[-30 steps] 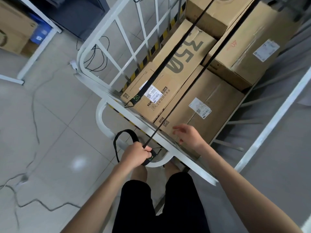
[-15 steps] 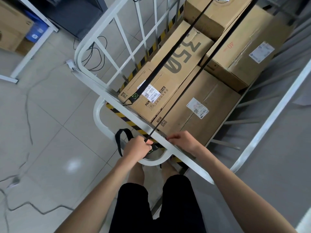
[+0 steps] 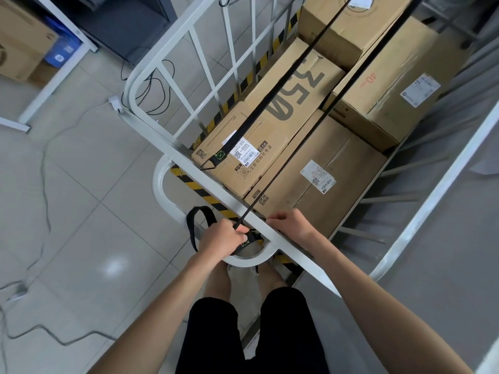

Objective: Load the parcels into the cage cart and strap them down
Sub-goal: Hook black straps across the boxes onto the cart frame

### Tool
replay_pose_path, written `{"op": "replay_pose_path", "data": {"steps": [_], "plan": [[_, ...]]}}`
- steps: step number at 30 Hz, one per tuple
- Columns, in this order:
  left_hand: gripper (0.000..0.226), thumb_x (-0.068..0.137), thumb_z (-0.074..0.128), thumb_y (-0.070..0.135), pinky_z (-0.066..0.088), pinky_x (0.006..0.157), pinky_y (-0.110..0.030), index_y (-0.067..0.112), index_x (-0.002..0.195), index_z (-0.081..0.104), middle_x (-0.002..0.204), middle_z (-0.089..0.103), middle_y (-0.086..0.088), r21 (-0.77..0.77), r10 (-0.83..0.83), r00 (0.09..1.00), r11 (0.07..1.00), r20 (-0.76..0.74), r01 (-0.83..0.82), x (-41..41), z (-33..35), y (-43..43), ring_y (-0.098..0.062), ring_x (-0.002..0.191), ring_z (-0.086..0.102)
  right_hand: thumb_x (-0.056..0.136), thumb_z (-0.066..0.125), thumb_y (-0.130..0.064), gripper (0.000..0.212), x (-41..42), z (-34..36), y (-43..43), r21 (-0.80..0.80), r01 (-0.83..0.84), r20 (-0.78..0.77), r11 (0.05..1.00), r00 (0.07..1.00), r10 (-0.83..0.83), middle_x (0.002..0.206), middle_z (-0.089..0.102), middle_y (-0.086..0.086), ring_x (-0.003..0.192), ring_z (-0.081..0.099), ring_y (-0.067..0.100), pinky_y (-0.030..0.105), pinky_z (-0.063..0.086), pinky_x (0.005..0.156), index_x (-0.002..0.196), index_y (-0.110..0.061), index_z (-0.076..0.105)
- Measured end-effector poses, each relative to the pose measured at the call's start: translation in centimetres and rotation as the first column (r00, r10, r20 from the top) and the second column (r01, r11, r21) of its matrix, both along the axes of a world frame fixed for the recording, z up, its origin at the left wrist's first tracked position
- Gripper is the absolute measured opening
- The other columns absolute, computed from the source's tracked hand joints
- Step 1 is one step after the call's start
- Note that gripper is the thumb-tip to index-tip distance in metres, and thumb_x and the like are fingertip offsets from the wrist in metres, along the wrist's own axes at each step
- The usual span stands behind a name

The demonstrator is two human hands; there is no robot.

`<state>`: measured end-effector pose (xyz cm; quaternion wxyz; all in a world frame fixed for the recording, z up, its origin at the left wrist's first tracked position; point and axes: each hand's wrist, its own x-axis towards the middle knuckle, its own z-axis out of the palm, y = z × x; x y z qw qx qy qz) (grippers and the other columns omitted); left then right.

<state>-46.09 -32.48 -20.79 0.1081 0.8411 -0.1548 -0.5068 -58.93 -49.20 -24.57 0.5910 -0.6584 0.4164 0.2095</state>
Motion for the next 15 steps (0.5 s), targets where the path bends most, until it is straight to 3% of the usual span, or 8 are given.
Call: {"op": "replay_pose_path", "data": {"steps": [4,9,12,15], "plan": [[0.026,0.088,0.067,0.032,0.048,0.071,-0.024,0.038,0.113,0.075,0.099,0.076,0.01,-0.013,-0.009,1.0,1.0,0.028,0.009,-0.1,-0.4,0.2,-0.012,0.087,0.068,0.092,0.071,-0.023,0.012,1.1,-0.1,-1.0,0.027,-0.021,-0.025,0.999,0.999,0.021,0.064,0.062,-0.005,0.05,0.045,0.007,0.02,0.038,0.05,0.083,-0.016,0.076],[0.025,0.089,0.066,0.034,0.044,0.06,-0.022,0.037,0.112,0.075,0.088,0.074,0.012,-0.009,-0.029,0.999,1.0,0.03,0.03,-0.1,-0.5,0.2,-0.009,0.08,0.066,0.094,0.069,-0.015,0.007,1.7,-0.1,-1.3,0.031,-0.101,-0.025,0.994,0.994,0.102,0.067,0.063,-0.014,0.041,0.049,-0.01,0.007,0.036,0.043,0.094,-0.016,0.075],[0.024,0.089,0.066,0.036,0.04,0.053,-0.021,0.036,0.111,0.075,0.081,0.072,0.013,-0.017,-0.032,0.999,0.999,0.035,0.032,-0.1,-0.5,0.2,-0.002,0.071,0.063,0.097,0.062,-0.012,0.014,2.0,0.5,-1.4,0.015,-0.155,-0.028,0.988,0.987,0.156,0.076,0.065,-0.012,0.057,0.056,-0.007,0.006,0.04,0.049,0.09,-0.021,0.071],[0.022,0.089,0.065,0.037,0.037,0.05,-0.02,0.037,0.109,0.075,0.072,0.068,0.017,-0.037,-0.036,0.999,0.999,0.036,0.038,-0.3,-0.2,0.2,0.001,0.064,0.061,0.099,0.055,-0.009,0.019,2.4,1.0,-1.2,-0.034,-0.233,-0.059,0.972,0.971,0.231,0.091,0.067,-0.007,0.086,0.063,0.012,0.018,0.049,0.073,0.092,-0.022,0.066]]}}
